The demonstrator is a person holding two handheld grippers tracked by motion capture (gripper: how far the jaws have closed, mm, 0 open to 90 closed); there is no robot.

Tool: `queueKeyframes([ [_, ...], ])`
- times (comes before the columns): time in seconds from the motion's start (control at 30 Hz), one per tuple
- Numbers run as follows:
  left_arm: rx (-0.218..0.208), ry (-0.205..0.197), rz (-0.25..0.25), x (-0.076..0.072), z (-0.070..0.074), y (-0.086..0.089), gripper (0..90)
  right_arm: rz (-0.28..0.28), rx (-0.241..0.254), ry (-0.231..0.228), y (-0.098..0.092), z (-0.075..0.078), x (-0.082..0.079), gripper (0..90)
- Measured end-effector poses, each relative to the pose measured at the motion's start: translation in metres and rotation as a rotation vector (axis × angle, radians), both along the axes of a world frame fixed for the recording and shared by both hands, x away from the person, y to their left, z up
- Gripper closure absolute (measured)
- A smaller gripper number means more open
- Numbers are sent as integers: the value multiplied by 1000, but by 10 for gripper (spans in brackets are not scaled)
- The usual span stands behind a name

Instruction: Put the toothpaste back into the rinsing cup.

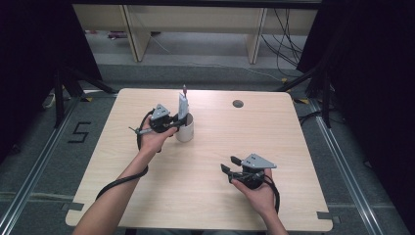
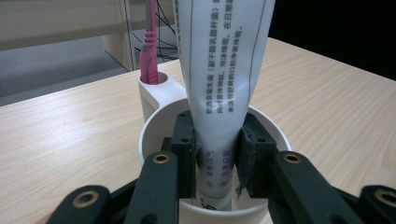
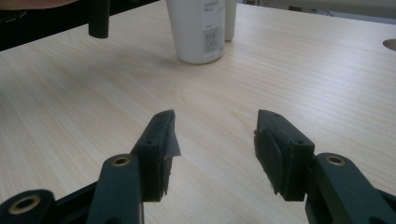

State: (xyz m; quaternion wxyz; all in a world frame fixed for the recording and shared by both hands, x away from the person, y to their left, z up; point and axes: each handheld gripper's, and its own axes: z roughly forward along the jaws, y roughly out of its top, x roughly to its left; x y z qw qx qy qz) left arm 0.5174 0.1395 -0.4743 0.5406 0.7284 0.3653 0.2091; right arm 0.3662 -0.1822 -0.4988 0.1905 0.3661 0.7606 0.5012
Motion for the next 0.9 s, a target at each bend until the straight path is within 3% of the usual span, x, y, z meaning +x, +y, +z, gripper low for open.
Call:
queueKeyframes([
  [0.03,-1,-2,-3,0,0,0,708,-5,14,31,1,0,-2,485],
  [0.13,10,-3,-2,-1,1,0,708,-5,15,27,1,0,-1,485],
  [0.17,12,-2,-1,-1,1,0,708,-7,4,-4,1,0,0,485],
  [0.4,14,4,3,0,2,0,706,-2,0,-10,0,0,0,485],
  [0.43,14,5,4,0,2,0,705,-4,10,26,1,0,-1,484],
  [0.6,16,8,4,0,2,0,703,-17,20,37,2,0,-3,485],
  [0.63,15,8,4,0,2,0,703,0,-4,-10,0,-1,0,485],
  [0.9,16,8,3,0,3,1,693,-5,1,3,0,0,-1,485],
])
